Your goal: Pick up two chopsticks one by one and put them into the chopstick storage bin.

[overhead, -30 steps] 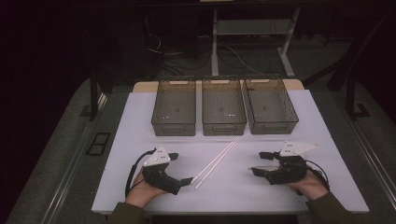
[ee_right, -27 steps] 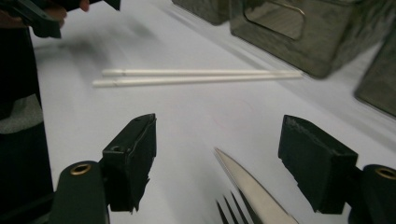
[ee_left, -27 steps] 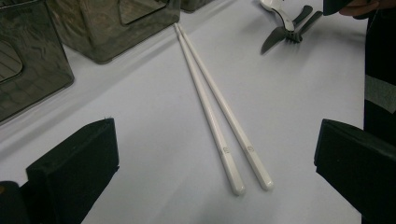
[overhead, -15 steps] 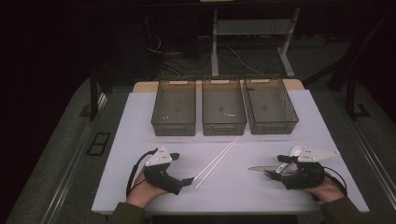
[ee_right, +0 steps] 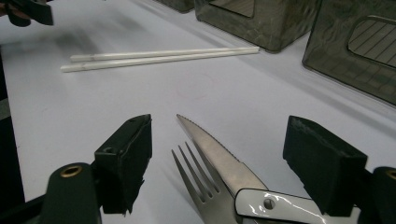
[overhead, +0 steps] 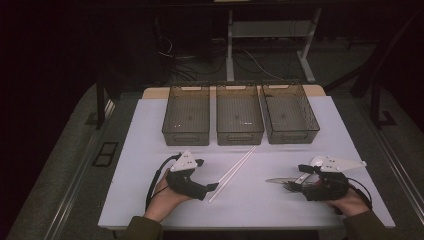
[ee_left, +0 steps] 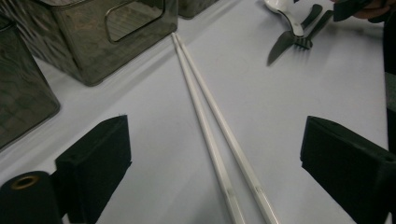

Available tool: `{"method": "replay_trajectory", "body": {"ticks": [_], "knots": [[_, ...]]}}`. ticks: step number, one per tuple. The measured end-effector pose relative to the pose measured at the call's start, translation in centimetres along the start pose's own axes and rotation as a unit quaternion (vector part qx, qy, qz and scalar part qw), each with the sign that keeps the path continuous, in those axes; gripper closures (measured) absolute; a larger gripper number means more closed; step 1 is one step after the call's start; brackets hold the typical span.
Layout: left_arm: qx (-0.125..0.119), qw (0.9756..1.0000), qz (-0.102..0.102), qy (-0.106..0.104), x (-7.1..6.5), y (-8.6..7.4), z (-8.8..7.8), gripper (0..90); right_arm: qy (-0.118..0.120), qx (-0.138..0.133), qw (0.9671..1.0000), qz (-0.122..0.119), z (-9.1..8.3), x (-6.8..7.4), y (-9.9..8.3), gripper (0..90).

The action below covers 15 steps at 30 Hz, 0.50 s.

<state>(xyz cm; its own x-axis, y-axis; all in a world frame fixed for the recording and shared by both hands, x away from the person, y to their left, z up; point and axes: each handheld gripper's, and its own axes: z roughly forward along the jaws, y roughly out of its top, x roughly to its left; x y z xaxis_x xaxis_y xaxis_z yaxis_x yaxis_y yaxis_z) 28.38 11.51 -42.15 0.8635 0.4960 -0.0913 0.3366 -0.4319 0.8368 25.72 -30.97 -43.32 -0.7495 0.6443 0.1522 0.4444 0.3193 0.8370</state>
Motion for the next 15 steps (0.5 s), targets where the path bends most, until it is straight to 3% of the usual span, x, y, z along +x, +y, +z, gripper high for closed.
{"method": "replay_trajectory", "body": {"ticks": [7,12,14,15], "knots": [[0.014,0.9999,-0.005,-0.003,0.5,1.1,2.1,19.9,0.0,0.0,1.0,0.004,-0.1,0.0,0.0,23.9],[0.018,0.9998,-0.01,-0.003,1.0,1.9,3.7,32.3,-0.001,-0.002,1.0,0.003,-0.1,0.0,0.0,23.9],[0.026,0.9996,-0.009,-0.004,1.1,2.1,4.2,41.9,-0.001,-0.002,1.0,0.004,-0.1,-0.1,0.0,23.9],[0.028,0.9995,-0.012,-0.004,1.1,2.1,4.5,41.9,-0.001,-0.002,1.0,0.004,-0.1,-0.1,0.0,23.9]]}}
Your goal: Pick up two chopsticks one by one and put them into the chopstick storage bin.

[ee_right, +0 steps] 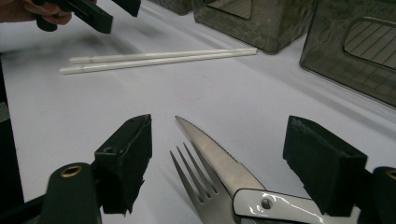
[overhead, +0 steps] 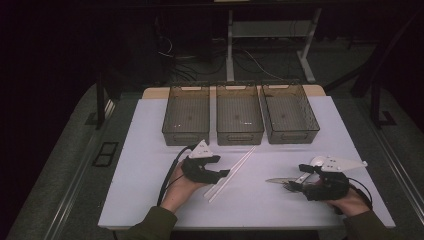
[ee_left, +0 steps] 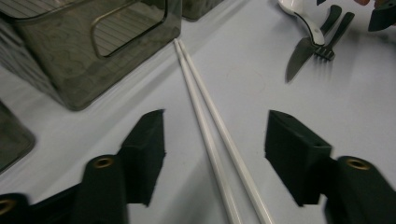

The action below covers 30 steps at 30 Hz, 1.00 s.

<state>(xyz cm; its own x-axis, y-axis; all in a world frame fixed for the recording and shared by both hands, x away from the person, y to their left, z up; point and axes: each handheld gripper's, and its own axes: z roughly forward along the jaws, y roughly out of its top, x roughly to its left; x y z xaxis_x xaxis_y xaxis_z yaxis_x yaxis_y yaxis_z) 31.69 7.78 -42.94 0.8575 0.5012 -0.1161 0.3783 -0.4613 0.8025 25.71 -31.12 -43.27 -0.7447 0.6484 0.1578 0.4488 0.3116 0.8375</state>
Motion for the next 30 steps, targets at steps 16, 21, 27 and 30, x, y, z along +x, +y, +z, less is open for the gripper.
{"method": "replay_trajectory", "body": {"ticks": [16,21,27,30], "knots": [[0.029,0.999,-0.034,0.004,-0.2,-0.8,1.2,69.2,0.001,-0.001,1.0,-0.002,0.0,0.1,0.0,24.0],[0.037,0.9986,-0.036,0.004,-0.4,-0.9,1.7,72.5,0.001,-0.001,1.0,-0.001,0.0,0.1,0.0,23.9],[0.038,0.9986,-0.027,0.025,-0.8,-1.0,2.1,75.8,0.001,-0.001,1.0,0.001,0.0,0.1,0.0,23.9],[0.051,0.998,-0.025,0.027,-0.9,-1.1,2.4,76.9,0.0,-0.002,1.0,0.0,0.0,0.0,0.1,24.0]]}}
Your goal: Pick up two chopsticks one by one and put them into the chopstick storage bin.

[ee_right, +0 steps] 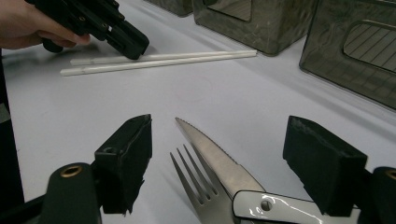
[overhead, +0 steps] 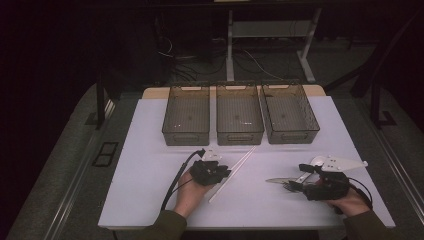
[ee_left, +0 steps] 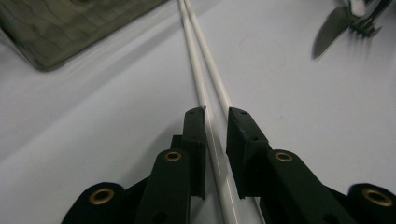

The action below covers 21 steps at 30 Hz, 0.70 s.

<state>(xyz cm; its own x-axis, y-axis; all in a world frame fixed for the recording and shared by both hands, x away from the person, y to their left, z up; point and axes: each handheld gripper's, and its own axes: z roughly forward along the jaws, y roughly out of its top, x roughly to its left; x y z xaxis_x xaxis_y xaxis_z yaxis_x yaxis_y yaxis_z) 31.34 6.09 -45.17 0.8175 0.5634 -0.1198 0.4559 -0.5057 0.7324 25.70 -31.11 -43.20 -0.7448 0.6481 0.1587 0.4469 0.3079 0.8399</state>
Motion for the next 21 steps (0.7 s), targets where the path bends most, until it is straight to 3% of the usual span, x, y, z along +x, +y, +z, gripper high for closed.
{"method": "replay_trajectory", "body": {"ticks": [7,21], "knots": [[0.004,0.9997,-0.003,0.023,-0.39,-0.09,0.13,82.4,-0.007,-0.008,0.9999,0.002,-0.19,-0.13,0.05,24.0],[0.011,0.9993,-0.001,0.035,-0.44,-0.02,-0.11,84.1,-0.006,-0.01,0.9999,0.002,-0.25,-0.04,0.08,24.1]]}}
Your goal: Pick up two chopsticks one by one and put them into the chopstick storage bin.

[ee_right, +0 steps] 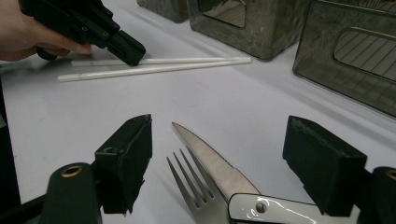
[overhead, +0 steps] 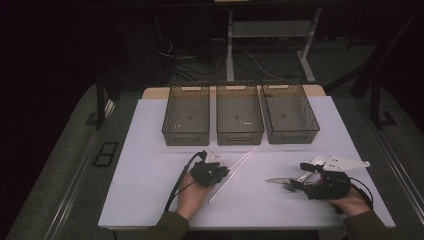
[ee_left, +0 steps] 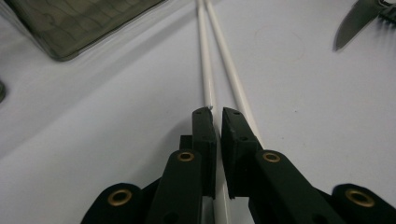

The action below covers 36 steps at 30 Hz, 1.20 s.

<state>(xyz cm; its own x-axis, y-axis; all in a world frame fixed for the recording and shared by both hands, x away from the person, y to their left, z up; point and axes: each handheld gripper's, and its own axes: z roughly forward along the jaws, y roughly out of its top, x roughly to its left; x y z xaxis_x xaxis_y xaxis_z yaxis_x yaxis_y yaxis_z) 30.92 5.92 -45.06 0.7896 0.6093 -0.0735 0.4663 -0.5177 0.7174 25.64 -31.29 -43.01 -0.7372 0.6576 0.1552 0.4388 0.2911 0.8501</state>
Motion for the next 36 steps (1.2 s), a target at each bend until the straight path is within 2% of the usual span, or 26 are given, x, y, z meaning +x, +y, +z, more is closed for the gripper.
{"method": "replay_trajectory", "body": {"ticks": [6,10,12,20,22,31,34,35,36], "knots": [[0.003,1.0,-0.003,0.009,0.5,0.0,-0.5,84.2,0.001,-0.001,1.0,0.0,0.0,0.0,0.0,24.2],[-0.002,1.0,-0.002,-0.001,0.8,0.1,-1.0,84.1,0.001,-0.001,1.0,-0.001,0.0,0.0,0.0,24.2],[0.004,1.0,-0.001,0.0,0.9,0.2,-1.3,84.1,0.001,0.0,1.0,-0.001,0.0,0.0,0.0,24.2],[0.009,0.9995,0.013,-0.027,1.4,0.2,-2.3,84.1,0.003,0.0,1.0,-0.003,0.0,0.1,0.0,24.2],[0.009,0.9995,0.015,-0.028,1.4,0.2,-2.5,84.1,0.003,-0.001,1.0,-0.003,0.0,0.0,0.0,24.2],[0.0,0.9984,0.021,-0.053,1.6,0.4,-3.7,84.2,0.002,-0.005,1.0,0.001,-0.1,0.1,0.1,24.2],[-0.012,0.9981,0.019,-0.057,1.8,0.5,-4.5,84.2,0.002,-0.005,1.0,0.0,-0.1,0.1,0.1,24.2],[-0.013,0.9978,0.026,-0.061,1.9,0.6,-4.8,84.1,0.002,-0.005,1.0,0.0,-0.1,0.1,0.1,24.2],[-0.015,0.9978,0.021,-0.06,1.8,0.7,-5.0,84.1,0.003,-0.006,1.0,0.0,-0.1,0.1,0.1,24.2]]}}
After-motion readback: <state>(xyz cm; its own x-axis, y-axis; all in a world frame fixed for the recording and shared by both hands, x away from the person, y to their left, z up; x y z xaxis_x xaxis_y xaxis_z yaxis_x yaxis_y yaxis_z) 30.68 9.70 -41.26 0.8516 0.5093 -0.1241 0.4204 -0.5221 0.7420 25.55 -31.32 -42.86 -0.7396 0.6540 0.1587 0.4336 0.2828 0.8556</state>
